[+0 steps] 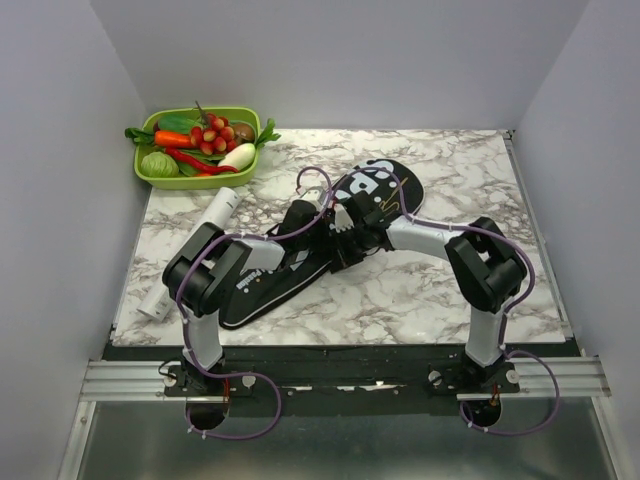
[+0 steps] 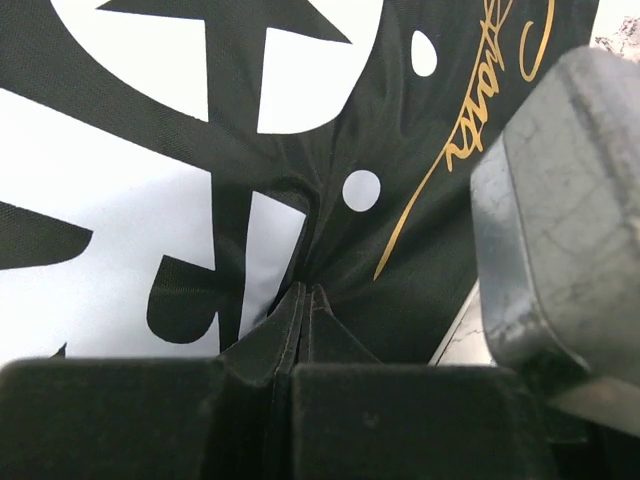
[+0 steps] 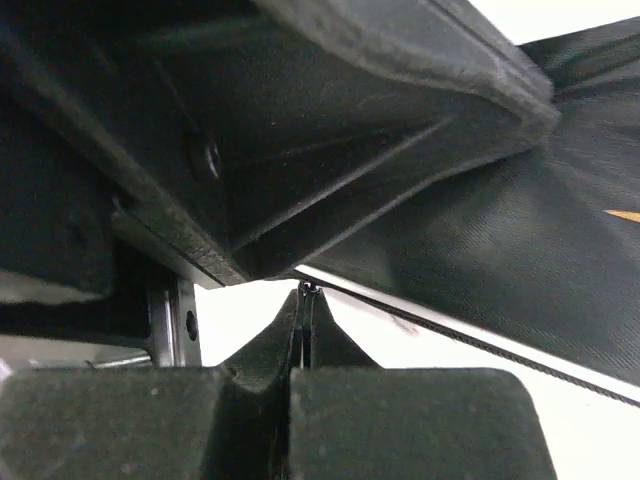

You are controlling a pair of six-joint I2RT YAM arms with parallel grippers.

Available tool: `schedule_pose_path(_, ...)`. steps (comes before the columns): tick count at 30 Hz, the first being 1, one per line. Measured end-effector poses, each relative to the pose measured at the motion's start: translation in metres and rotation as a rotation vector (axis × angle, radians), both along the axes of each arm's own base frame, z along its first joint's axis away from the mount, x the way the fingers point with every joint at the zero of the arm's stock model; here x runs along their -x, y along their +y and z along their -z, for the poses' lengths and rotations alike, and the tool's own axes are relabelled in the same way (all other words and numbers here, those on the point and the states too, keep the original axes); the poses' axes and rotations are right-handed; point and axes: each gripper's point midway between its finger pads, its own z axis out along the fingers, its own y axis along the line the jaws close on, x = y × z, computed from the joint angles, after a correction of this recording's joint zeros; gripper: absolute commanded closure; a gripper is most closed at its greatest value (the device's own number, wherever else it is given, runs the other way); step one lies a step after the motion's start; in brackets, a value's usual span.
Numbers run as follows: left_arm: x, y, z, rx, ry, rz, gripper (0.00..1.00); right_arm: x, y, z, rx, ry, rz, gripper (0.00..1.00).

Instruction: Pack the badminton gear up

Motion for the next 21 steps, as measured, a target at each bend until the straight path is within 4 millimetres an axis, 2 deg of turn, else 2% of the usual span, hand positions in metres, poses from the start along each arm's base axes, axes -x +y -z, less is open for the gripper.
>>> schedule_pose_path(6, 0.004, 0.006, -0.004, 0.006, -0.003, 0.015, 0.99, 0.007, 0.016, 0.005, -0.088, 0.053, 0.064, 0.99)
schedule_pose_path(11, 0.032, 0.012, -0.011, 0.006, 0.054, 0.034, 0.97, 0.006, 0.017, 0.009, -0.137, 0.090, 0.158, 0.99)
schedule_pose_path(14, 0.041, 0.016, -0.027, 0.006, 0.064, 0.036, 0.95, 0.000, 0.009, 0.009, -0.168, 0.118, 0.248, 0.99)
schedule_pose_path(21, 0.063, 0.030, -0.087, 0.012, 0.007, 0.015, 0.90, -0.033, -0.019, 0.003, -0.200, 0.129, 0.492, 0.99)
